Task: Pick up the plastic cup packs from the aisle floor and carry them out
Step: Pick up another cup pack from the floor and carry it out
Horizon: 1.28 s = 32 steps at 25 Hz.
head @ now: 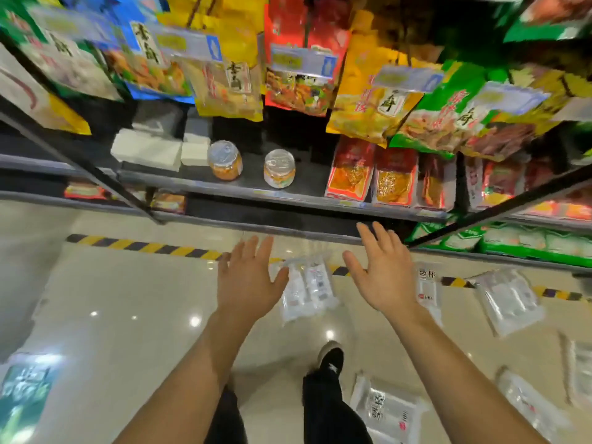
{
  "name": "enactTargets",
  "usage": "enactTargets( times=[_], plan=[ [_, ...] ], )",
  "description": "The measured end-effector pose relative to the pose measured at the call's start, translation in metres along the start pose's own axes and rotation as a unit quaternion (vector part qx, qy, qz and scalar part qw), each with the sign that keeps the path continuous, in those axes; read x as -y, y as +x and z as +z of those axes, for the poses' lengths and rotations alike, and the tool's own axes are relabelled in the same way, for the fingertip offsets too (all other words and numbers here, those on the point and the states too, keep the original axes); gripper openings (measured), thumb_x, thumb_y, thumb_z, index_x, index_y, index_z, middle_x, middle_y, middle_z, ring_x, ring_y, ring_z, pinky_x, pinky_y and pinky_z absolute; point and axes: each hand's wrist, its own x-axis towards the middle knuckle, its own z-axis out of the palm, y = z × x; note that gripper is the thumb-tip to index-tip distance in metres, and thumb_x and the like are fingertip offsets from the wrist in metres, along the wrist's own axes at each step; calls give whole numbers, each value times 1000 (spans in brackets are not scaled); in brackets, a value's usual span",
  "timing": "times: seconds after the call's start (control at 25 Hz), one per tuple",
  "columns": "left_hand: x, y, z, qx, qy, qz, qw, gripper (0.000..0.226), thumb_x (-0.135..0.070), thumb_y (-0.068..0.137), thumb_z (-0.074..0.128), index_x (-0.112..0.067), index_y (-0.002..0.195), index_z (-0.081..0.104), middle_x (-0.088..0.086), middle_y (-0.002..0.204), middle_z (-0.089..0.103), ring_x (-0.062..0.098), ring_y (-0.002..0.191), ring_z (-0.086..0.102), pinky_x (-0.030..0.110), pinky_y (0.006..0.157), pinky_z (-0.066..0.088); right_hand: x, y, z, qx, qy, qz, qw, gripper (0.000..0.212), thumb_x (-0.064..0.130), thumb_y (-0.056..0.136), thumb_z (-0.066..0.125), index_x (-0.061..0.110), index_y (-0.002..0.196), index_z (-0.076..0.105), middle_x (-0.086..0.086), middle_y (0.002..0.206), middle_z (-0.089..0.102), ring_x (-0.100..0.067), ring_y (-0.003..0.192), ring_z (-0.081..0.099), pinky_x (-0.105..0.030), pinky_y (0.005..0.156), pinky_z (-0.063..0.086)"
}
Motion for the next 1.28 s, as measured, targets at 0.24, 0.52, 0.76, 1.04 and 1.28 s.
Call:
enactTargets(
  times=[0.24, 0.52, 0.76, 1.04, 1.28],
  plan=[
    [10, 30, 159, 13, -43, -80, 996, 71, -56, 92, 39, -25, 154, 23, 9, 148, 45, 27, 131, 46, 46, 105, 41, -73, 45, 147, 41, 28, -28, 998, 69, 60, 93, 25, 22, 149, 38, -13, 154, 37, -38, 139, 34, -52, 111, 30],
    [49, 86, 372, 24, -96, -151, 984, 69, -59, 96, 24, -33, 155, -2, 6, 161, 21, 26, 146, 25, 46, 114, 32, -127, 97, 372, 93, 5, -70, 993, 70, 60, 94, 14, 25, 154, 25, -8, 159, 26, -34, 144, 26, -51, 115, 26],
    [81, 144, 545, 2, -98, -169, 981, 75, -66, 89, 14, -33, 156, 5, 10, 160, 22, 30, 143, 29, 48, 108, 36, -177, 149, 548, 72, 6, -45, 996, 67, 57, 96, 23, 25, 154, 21, -13, 158, 28, -36, 142, 29, -51, 114, 29],
    [105, 169, 666, 18, -161, -195, 967, 77, -72, 91, 20, -35, 155, -3, 14, 142, 45, 36, 123, 49, 48, 92, 47, -221, 159, 661, 129, 97, 9, 987, 67, 61, 96, 30, 36, 151, 3, -10, 148, 40, -30, 135, 37, -49, 105, 39],
    [107, 153, 662, -18, -269, -188, 944, 78, -59, 96, 36, -33, 155, -6, 15, 138, 43, 34, 123, 47, 44, 94, 42, -197, 146, 652, 162, 239, 31, 957, 75, 52, 97, 45, 48, 150, -7, 7, 155, 30, -19, 134, 39, -42, 101, 39]
  ],
)
